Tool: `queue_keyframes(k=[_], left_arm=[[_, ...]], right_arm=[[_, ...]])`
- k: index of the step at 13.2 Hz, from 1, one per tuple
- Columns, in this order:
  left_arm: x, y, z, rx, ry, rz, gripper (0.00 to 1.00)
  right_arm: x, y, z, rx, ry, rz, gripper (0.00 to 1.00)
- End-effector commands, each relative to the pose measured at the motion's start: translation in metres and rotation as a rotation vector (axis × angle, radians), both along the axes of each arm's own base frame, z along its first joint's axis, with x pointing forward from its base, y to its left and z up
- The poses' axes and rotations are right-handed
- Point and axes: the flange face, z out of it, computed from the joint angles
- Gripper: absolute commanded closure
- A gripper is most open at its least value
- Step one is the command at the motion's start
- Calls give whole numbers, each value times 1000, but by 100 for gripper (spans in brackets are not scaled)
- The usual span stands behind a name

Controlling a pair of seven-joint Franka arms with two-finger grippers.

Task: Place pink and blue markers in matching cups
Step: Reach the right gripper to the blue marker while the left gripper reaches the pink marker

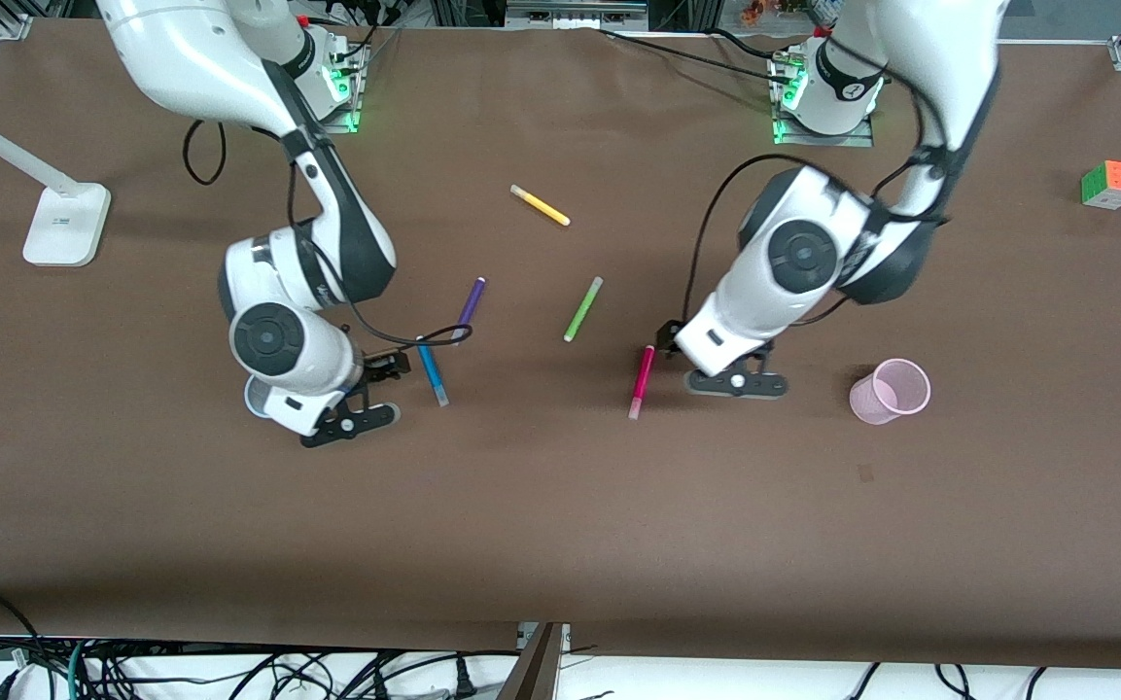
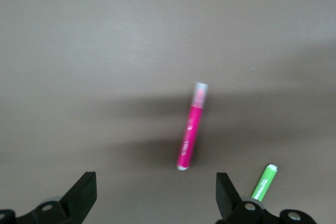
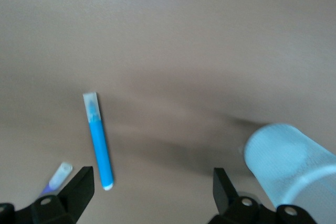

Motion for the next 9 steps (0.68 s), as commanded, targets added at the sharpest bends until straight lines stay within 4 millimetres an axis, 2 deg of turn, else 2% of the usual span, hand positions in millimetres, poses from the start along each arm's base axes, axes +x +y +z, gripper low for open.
queue_keyframes(k=[1,3,7,9], left_arm=[[12,-32,-40,-10,35,16,0],[6,-43,-73,-7,57,3,0],[5,-41,-113,31,36,-45,0],[8,-43,-124,14,14,-42,0]], right_arm=[[2,22,-21,13,-38,18,0],[-2,38,-40,20,-58,33,0],[-5,52,-65,23,-84,-17,0],[-6,57,-75,32,-95,-9,0]])
